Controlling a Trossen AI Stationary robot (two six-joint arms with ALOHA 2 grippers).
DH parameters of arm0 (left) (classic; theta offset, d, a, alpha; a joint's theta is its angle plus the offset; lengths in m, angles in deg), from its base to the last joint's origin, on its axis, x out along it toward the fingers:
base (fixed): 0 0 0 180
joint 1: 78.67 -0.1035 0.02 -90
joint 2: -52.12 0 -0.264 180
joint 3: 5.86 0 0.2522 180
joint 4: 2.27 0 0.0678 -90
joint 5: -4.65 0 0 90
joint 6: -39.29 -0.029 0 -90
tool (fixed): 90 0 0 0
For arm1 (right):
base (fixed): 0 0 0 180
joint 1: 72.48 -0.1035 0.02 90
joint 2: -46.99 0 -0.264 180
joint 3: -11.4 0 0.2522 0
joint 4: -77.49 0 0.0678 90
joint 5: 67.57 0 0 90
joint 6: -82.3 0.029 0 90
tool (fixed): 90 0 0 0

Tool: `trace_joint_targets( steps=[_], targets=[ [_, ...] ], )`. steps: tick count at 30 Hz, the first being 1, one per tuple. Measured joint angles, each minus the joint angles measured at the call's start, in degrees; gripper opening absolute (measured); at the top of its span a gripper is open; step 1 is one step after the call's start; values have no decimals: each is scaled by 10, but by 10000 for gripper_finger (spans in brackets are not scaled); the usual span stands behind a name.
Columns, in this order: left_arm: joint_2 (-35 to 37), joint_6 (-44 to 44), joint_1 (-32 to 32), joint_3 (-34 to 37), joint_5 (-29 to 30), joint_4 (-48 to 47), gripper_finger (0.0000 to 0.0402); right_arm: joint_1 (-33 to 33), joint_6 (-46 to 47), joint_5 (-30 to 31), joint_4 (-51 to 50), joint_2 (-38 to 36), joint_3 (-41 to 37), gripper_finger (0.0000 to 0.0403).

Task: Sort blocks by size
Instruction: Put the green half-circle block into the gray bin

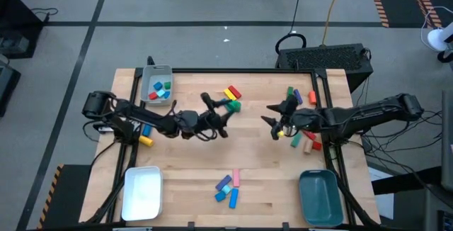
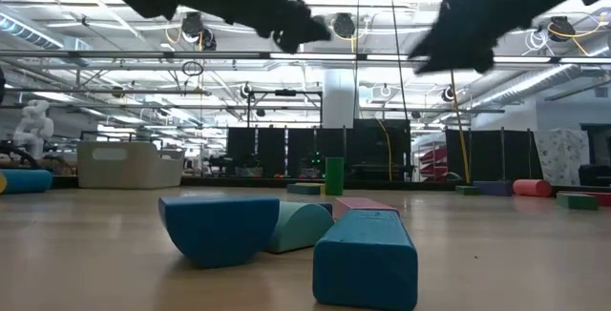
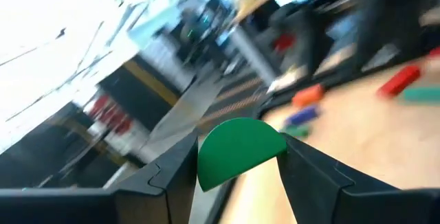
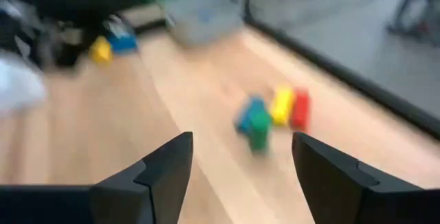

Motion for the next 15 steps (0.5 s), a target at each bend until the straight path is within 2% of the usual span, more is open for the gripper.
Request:
trace_joint_targets(
  steps=[5, 10, 15],
  targets=[
    [52, 47, -43, 7, 93, -115, 186, -3, 79, 7, -104, 20, 0, 223],
    [126, 173, -114, 45, 100, -220, 185, -23, 112, 10, -135, 49, 0, 222],
    [205, 260, -181, 114, 100, -248, 185, -39, 115, 12, -130, 63, 0, 222]
  ],
)
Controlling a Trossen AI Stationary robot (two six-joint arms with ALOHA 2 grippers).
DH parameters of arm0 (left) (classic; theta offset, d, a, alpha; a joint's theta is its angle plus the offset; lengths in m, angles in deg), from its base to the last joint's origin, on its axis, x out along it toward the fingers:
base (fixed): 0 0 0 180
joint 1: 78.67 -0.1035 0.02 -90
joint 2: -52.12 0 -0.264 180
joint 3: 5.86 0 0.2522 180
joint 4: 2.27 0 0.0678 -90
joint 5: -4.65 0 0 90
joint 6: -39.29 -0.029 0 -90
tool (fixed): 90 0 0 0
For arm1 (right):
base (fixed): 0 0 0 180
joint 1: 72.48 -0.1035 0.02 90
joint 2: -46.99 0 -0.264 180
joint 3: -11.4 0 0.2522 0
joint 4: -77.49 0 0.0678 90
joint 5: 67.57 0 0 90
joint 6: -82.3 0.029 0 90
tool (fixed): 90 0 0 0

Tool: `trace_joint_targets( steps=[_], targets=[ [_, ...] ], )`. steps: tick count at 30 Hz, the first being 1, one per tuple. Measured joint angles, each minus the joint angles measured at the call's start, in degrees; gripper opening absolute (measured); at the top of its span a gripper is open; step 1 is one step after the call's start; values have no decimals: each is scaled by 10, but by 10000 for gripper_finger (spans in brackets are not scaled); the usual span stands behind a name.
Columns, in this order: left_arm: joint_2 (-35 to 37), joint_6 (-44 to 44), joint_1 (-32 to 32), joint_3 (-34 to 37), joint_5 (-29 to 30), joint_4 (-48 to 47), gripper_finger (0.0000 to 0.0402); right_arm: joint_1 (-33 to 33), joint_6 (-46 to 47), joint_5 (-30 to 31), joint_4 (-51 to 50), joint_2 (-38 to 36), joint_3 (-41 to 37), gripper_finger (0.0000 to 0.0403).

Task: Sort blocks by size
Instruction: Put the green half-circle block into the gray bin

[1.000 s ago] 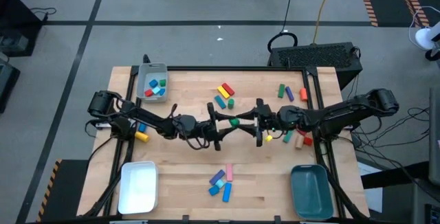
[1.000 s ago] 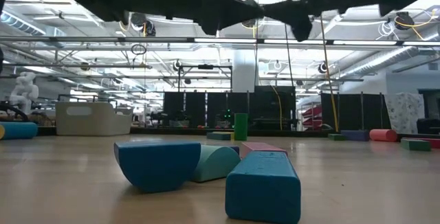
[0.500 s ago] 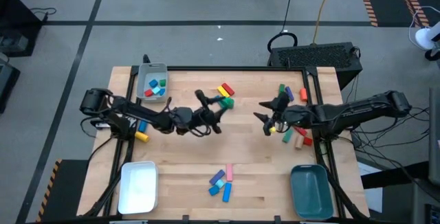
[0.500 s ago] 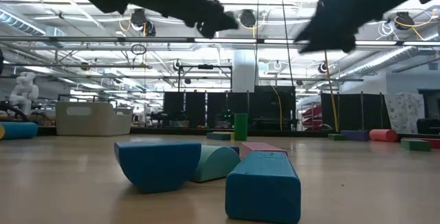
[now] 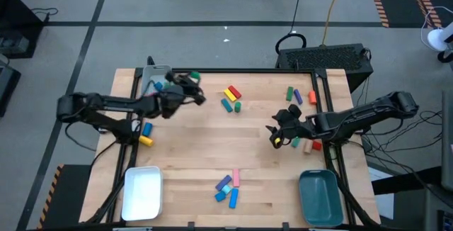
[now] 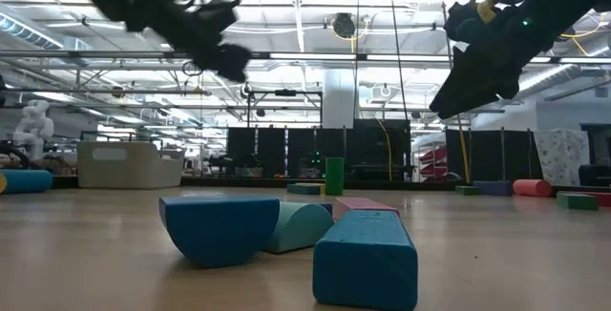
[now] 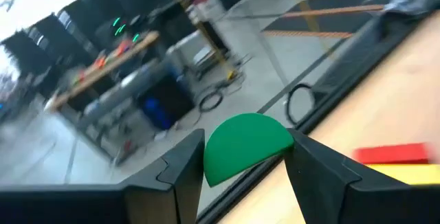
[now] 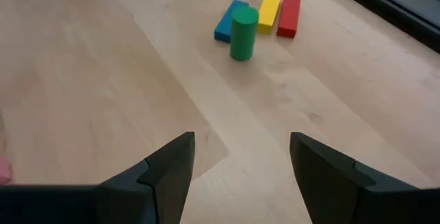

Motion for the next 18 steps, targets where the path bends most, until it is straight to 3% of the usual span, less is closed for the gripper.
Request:
trace_joint_targets(
  steps=[9, 18],
  targets=[
    [88, 167, -93, 123, -2, -68, 185, -7, -3, 1, 0, 0, 0, 222],
    [95, 326, -180, 135, -34, -222, 185, -7, -11, 1, 1, 0, 0, 222]
  ],
)
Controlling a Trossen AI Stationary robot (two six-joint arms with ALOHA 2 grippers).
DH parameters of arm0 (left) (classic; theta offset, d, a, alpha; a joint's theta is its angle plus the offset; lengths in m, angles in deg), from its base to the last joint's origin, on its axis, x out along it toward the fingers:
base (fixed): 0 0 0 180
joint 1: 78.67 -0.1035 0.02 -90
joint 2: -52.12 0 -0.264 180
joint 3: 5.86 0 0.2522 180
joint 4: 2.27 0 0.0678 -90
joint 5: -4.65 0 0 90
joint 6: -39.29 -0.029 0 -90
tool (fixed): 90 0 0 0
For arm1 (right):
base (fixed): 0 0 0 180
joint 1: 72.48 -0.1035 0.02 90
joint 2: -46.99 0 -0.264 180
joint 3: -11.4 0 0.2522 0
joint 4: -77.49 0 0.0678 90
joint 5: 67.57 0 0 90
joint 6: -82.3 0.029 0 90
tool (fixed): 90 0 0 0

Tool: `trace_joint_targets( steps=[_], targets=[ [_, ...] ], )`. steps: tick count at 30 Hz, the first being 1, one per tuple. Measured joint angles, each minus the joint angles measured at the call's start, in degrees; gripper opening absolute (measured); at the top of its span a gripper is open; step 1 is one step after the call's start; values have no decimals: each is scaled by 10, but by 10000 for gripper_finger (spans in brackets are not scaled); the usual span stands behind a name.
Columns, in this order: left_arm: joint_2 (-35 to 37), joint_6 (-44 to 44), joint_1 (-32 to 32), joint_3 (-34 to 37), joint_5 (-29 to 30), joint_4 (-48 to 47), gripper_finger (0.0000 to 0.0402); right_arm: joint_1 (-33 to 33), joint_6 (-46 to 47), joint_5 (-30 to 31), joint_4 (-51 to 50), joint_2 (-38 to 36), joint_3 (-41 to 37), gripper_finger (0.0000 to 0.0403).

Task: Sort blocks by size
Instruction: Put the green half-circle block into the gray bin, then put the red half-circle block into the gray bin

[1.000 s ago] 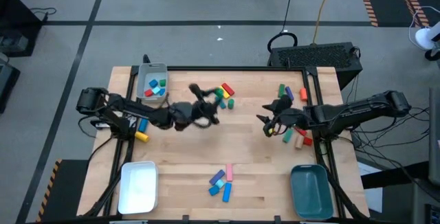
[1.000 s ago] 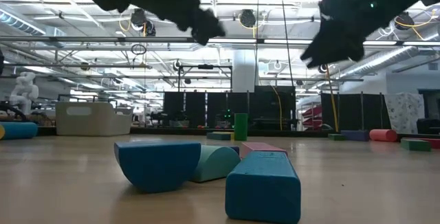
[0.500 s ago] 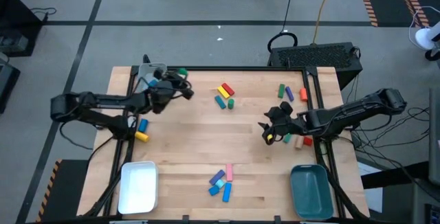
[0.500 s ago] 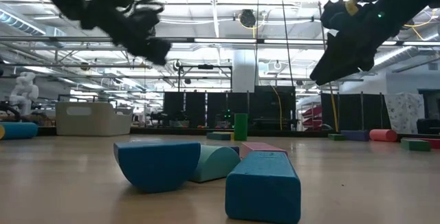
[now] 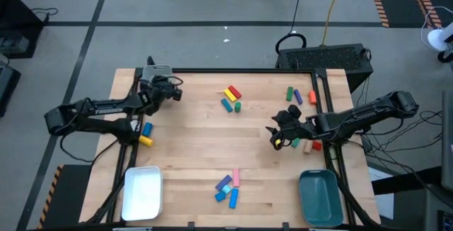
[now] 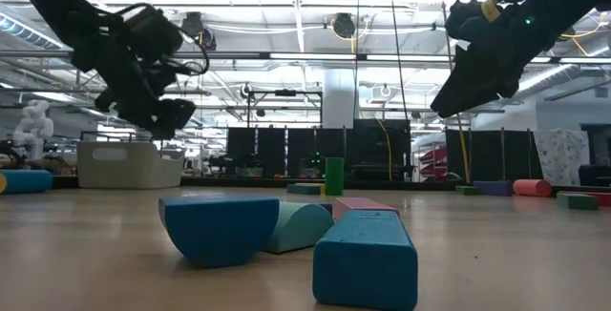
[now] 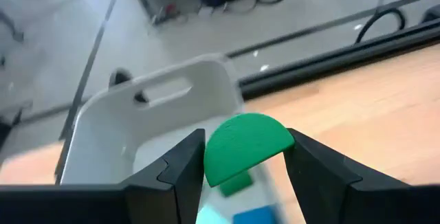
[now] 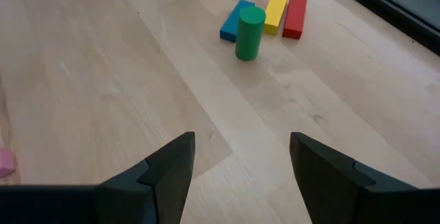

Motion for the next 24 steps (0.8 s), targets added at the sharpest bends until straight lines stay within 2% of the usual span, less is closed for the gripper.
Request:
trace_joint_targets(
  steps=[8, 13, 17, 21, 24],
  targets=[
    [0, 31, -75, 0, -110, -56, 185, 0, -6, 0, 27, 0, 0, 222],
    [0, 50, -97, 0, -117, -75, 186, 0, -22, -3, 34, 0, 0, 222],
    [0, 59, -104, 0, -117, -75, 206, 0, -22, -9, 32, 0, 0, 222],
    [0, 60, -111, 0, -126, -75, 240, 0, -23, -72, 23, 0, 0, 222],
    [0, 60, -119, 0, -143, -74, 265, 0, -17, -91, 0, 0, 0, 222]
  ],
)
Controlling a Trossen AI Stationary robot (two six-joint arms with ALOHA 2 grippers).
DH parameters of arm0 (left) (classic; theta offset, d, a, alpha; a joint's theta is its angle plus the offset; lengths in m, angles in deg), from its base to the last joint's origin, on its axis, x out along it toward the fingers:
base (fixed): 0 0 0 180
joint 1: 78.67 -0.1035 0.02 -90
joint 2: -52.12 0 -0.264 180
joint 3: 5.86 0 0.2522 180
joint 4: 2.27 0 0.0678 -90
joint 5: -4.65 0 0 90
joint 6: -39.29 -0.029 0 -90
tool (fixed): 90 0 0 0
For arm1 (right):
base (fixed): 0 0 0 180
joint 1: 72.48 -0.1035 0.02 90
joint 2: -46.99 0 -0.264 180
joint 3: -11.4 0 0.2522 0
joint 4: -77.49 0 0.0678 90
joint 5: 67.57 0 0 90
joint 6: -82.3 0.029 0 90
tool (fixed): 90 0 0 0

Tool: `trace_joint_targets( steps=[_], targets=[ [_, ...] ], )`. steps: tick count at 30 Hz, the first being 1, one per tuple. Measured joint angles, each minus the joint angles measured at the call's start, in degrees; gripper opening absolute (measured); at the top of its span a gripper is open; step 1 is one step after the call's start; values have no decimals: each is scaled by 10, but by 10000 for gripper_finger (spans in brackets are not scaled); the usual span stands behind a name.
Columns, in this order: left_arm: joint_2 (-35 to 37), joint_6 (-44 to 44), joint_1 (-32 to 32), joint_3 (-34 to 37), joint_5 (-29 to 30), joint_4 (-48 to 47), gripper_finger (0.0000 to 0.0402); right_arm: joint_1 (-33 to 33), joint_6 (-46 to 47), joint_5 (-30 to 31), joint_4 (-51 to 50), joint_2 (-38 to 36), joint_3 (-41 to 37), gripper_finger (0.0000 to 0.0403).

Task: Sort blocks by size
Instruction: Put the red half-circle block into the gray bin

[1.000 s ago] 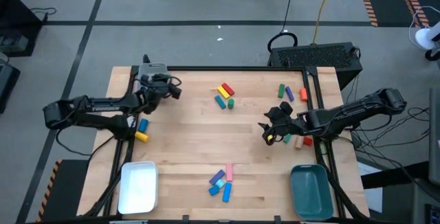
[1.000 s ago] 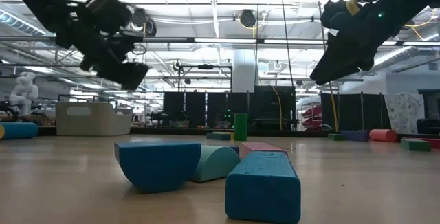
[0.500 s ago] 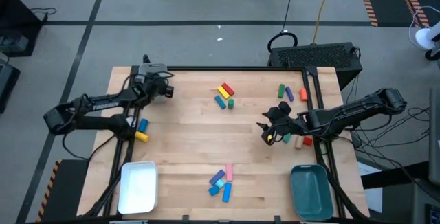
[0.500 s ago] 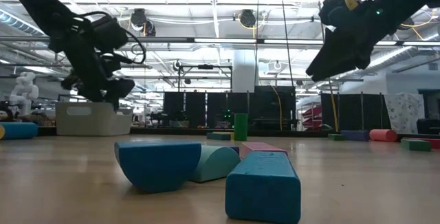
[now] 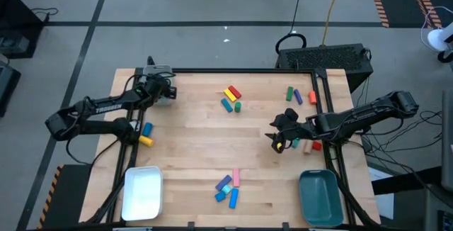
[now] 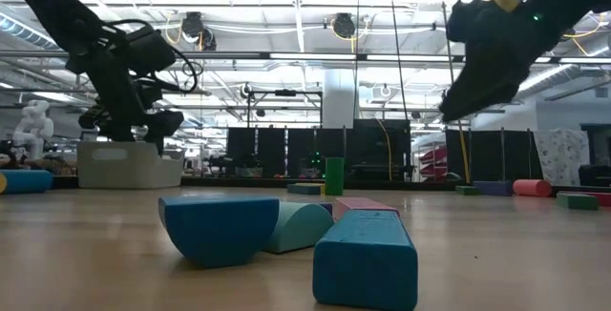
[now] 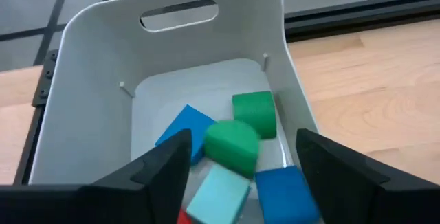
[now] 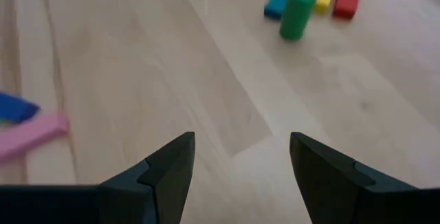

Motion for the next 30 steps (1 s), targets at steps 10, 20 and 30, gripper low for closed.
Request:
trace_joint_targets(
  steps=[10, 20, 30],
  targets=[
    [0, -35, 11, 0, -37, 58, 285, 0, 114, -3, -233, -4, 21, 222],
    [0, -92, 66, 0, -68, 242, 286, 0, 179, -67, -337, -4, 36, 222],
    [0, -139, 150, -1, -140, 362, 286, 0, 192, -108, -401, -4, 36, 222]
  ],
)
